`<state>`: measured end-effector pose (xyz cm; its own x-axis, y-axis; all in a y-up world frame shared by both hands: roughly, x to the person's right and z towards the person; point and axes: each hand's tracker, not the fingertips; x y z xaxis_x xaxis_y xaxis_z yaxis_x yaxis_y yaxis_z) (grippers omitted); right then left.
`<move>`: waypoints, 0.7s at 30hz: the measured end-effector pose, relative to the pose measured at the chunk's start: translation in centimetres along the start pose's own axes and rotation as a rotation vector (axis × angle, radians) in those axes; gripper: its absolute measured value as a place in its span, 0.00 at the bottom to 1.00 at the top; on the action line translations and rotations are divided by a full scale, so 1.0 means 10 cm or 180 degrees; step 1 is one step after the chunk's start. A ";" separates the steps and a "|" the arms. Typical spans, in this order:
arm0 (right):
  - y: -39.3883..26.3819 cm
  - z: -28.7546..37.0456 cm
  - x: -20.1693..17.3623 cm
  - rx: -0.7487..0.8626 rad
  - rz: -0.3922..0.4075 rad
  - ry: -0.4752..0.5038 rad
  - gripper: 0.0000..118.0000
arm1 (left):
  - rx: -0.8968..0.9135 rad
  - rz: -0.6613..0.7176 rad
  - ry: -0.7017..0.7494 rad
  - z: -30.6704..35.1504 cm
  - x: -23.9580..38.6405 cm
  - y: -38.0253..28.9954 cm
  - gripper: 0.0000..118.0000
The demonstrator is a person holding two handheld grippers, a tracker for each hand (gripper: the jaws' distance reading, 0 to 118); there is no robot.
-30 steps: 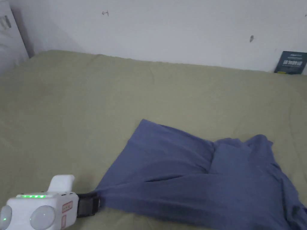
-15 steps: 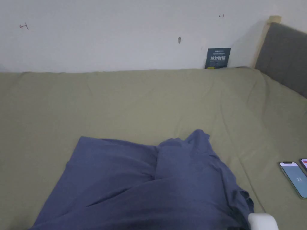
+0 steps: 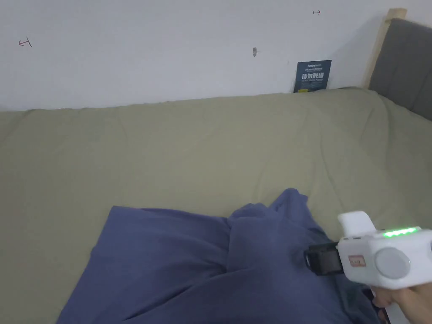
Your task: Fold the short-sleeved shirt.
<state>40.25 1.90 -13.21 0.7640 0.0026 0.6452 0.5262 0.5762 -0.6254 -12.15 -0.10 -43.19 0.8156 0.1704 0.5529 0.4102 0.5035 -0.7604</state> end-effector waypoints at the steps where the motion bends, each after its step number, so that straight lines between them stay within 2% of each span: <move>1: 0.09 -0.14 0.03 -0.0075 0.0000 -0.0002 0.98 | -0.0014 -0.0006 0.0001 -0.01 0.00 0.01 0.00; 5: 0.31 -0.48 -0.03 -0.0254 0.0299 -0.0144 0.98 | -0.0045 -0.0010 -0.0005 -0.05 -0.01 0.04 0.00; 7: 0.34 -0.58 -0.02 -0.0326 0.0387 -0.0058 0.91 | -0.0056 -0.0006 -0.0014 -0.06 -0.02 0.04 0.00; 8: 0.32 -0.45 -0.10 -0.0304 0.0347 -0.0096 0.82 | -0.0060 -0.0006 -0.0016 -0.06 -0.02 0.04 0.00; 9: 0.32 -0.45 -0.11 -0.0336 0.0418 -0.0113 0.62 | -0.0063 -0.0009 -0.0017 -0.07 -0.03 0.04 0.00; 10: 0.30 -0.42 -0.12 -0.0318 0.0505 -0.0122 0.48 | -0.0065 -0.0015 -0.0014 -0.07 -0.02 0.03 0.00; 12: 0.25 -0.43 -0.11 -0.0267 0.0563 -0.0112 0.35 | -0.0072 -0.0033 -0.0010 -0.07 -0.02 0.04 0.00; 13: 0.22 -0.39 -0.12 -0.0239 0.0566 -0.0069 0.35 | -0.0072 -0.0025 -0.0006 -0.08 -0.02 0.04 0.00; 15: 0.16 -0.31 -0.14 -0.0125 0.0614 -0.0085 0.08 | -0.0071 -0.0030 -0.0001 -0.08 -0.02 0.04 0.00; 21: 0.01 0.04 -0.10 0.0010 0.0538 -0.0007 0.06 | -0.0057 0.0015 0.0015 -0.08 -0.03 0.04 0.00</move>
<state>39.43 2.30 -13.75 0.8407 0.1016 0.5319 0.3890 0.5701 -0.7237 -11.88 -0.65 -43.91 0.8195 0.1687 0.5477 0.4136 0.4875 -0.7689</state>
